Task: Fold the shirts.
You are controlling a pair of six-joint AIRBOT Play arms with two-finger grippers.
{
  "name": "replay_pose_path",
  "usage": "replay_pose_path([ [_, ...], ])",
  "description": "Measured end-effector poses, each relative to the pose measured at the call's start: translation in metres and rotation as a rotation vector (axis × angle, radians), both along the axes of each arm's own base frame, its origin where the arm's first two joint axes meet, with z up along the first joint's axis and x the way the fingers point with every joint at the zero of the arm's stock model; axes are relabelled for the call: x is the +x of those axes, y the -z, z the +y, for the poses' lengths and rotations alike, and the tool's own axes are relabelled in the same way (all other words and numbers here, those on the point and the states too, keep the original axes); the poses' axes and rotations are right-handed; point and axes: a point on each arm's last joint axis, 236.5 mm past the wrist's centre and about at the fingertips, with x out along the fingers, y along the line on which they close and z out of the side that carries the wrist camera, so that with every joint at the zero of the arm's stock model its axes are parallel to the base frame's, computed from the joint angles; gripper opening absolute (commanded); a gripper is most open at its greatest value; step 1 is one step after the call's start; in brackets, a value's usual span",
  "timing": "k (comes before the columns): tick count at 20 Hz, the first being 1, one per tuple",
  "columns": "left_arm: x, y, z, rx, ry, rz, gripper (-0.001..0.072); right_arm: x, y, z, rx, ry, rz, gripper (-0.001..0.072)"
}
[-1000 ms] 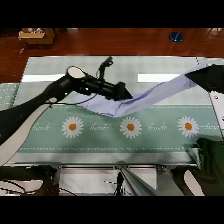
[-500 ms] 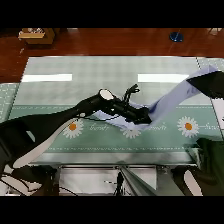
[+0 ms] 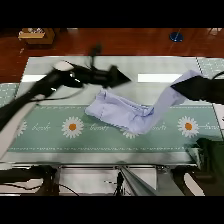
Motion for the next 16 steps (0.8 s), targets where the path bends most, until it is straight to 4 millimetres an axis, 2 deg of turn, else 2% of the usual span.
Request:
replay_pose_path([
  [3, 0.022, -0.076, 0.101, -0.034, -0.171, -0.163, 0.0030, 0.015, 0.034, 0.043, -0.036, -0.092, 0.052, 0.0022],
  [6, 0.007, -0.134, 0.184, -0.023, -0.307, -0.302, 0.0030, 0.033, 0.083, 0.100, -0.056, -0.167, 0.103, 0.0022],
  [8, -0.011, -0.159, 0.219, 0.011, -0.378, -0.374, 0.0030, 0.043, 0.117, 0.142, -0.039, -0.185, 0.135, 0.0024],
  [9, -0.022, -0.168, 0.228, 0.028, -0.395, -0.404, 0.0030, 0.045, 0.133, 0.165, -0.011, -0.186, 0.158, 0.0085],
  [10, -0.030, -0.174, 0.236, 0.054, -0.421, -0.432, 0.0030, 0.046, 0.149, 0.186, 0.023, -0.178, 0.189, 0.0308],
  [11, -0.036, -0.178, 0.240, 0.076, -0.434, -0.448, 0.0030, 0.046, 0.162, 0.202, 0.052, -0.168, 0.217, 0.0479],
  [13, -0.044, -0.179, 0.244, 0.122, -0.450, -0.471, 0.0030, 0.042, 0.182, 0.224, 0.090, -0.157, 0.264, 0.0493],
  [15, -0.046, -0.175, 0.248, 0.160, -0.462, -0.476, 0.0031, 0.043, 0.190, 0.229, 0.109, -0.147, 0.288, 0.0493],
  [16, -0.046, -0.172, 0.250, 0.179, -0.465, -0.474, 0.0031, 0.045, 0.189, 0.225, 0.113, -0.144, 0.294, 0.0493],
])
